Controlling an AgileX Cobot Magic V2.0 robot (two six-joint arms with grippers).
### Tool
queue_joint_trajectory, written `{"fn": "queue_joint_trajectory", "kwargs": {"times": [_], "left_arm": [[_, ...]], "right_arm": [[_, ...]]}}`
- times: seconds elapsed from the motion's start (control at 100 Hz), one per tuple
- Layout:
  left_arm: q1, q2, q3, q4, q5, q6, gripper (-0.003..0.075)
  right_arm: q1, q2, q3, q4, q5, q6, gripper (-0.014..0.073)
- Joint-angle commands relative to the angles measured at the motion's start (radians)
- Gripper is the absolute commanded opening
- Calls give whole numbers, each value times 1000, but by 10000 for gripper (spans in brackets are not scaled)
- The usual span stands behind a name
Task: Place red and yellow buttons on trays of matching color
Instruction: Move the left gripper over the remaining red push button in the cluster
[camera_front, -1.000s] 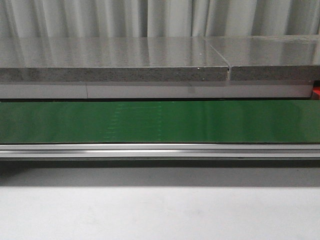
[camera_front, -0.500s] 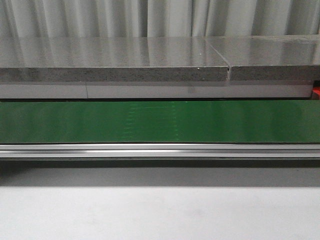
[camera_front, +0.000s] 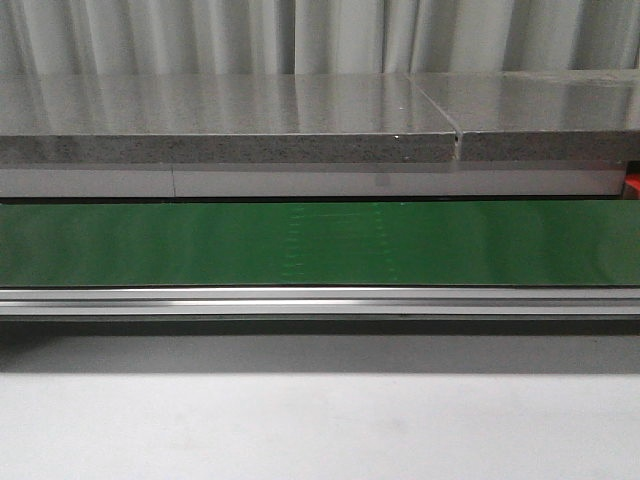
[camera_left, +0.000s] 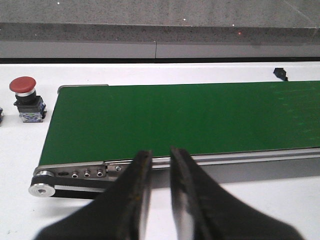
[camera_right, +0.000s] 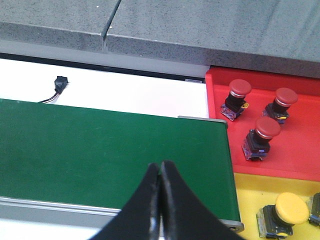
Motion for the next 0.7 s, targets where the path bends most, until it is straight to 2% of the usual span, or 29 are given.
{"fn": "queue_joint_trajectory", "kwargs": {"times": [0.0,0.03,0.1,0.17,0.29,0.41,0.53,0.69], "left_arm": [[-8,9,-26,-20,-69,0,335],[-8,9,-26,-20,-69,0,424],[-8,9,-26,-22,-76,-3,571],[-8,9,-26,-24,-78,-4,643],[-6,20,-30,-12,-89,-24,641],[8,79,-71,58,-127,-129,641],[42,202,-172,141,-155,-241,641],[119,441,-337,132,-137,-273,640]], "right_arm": [[0,-1,-27,6,-68,-8,-68],[0,-1,-27,6,-68,-8,-68],[0,-1,-27,6,-68,-8,-68],[0,-1,-27,6,-68,-8,-68],[0,-1,-27,6,-68,-8,-68],[0,-1,-27,6,-68,-8,-68],[0,-1,-27,6,-68,-8,-68],[0,-1,-27,6,-68,-8,-68]]}}
